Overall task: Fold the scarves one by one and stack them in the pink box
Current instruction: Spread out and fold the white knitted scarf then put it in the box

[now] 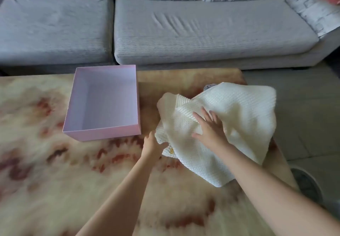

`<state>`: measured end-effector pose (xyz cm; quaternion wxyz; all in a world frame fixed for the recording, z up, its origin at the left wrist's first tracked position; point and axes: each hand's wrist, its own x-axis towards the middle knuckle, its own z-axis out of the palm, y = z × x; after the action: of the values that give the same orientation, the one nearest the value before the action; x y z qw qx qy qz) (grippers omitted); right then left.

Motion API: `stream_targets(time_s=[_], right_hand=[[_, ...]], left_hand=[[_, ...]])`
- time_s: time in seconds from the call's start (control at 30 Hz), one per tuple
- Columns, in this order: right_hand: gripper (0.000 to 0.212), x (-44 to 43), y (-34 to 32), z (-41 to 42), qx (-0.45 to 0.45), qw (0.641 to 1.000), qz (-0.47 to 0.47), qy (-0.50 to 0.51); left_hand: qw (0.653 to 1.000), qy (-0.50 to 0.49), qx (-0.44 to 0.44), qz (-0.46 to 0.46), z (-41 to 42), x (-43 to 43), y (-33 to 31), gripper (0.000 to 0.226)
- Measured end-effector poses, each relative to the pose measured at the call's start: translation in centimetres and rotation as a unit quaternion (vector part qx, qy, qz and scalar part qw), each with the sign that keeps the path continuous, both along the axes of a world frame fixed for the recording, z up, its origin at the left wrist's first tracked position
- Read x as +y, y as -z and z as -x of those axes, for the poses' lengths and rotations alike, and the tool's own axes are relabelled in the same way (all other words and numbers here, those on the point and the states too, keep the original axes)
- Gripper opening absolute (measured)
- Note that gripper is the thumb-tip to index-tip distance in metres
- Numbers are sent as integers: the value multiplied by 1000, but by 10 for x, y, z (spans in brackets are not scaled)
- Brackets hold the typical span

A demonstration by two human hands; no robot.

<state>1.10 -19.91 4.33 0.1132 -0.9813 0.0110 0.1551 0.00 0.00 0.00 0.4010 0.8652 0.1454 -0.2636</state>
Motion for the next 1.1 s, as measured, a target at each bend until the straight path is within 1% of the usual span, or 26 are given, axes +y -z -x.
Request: stream_targets(time_s=[0.03,0.1,0.17,0.2,0.27,0.33,0.4,0.47,0.53,0.6,0.67,0.7,0.73,0.8,0.83,0.9,0.97,1.03,1.1], right_hand=[[81,-1,4,-2,-25,998,53,-11],[94,-7,9,-7,-52,991,119,22],[103,-20,12,-10,-65,987,128,78],[104,-28,15,-10,-60,985,130,99],[103,-41,19,-7,-44,982,126,134],[98,-52,21,0,-55,981,90,160],[96,-63,19,7,-87,977,46,190],[96,-78,16,10,-122,971,45,199],[105,-96,11,10,-145,962,52,224],[122,-114,8,6,-129,948,21,290],[130,-123,8,1,-86,932,-59,348],[130,-125,12,-2,-67,923,-107,363],[125,-125,15,-4,-58,916,-146,368],[105,-123,20,-5,-77,911,-187,361],[92,-121,20,-3,-94,913,-185,351],[67,-116,13,4,-124,930,-125,323],[51,-110,4,12,-153,941,-77,292],[52,-104,-1,22,-164,945,-70,274],[66,-101,-1,31,-148,949,-63,272]], left_hand=[[1000,-12,1,6,-2,-1,6,84],[998,-37,22,37,-5,-5,18,98],[994,-68,50,66,-8,-18,22,111],[995,-71,53,55,-8,-27,23,114],[996,-73,38,15,-9,-44,23,113],[997,-77,9,-23,-9,-57,23,109],[995,-76,-35,-50,-7,-68,24,103],[993,-61,-78,-70,-6,-74,25,93],[992,-40,-92,-72,-8,-80,27,79],[992,-24,-106,-59,-8,-86,29,56],[987,-54,-154,-8,-7,-88,31,29],[980,-80,-179,21,-7,-87,31,19],[975,-102,-193,44,-7,-86,30,14],[972,-115,-194,70,-8,-83,27,13],[973,-110,-187,77,-8,-82,25,16],[979,-112,-149,85,-9,-80,18,34],[985,-127,-66,92,-9,-80,14,57],[992,-108,7,65,-3,-81,15,72],[991,-125,15,47,4,-82,20,74]])
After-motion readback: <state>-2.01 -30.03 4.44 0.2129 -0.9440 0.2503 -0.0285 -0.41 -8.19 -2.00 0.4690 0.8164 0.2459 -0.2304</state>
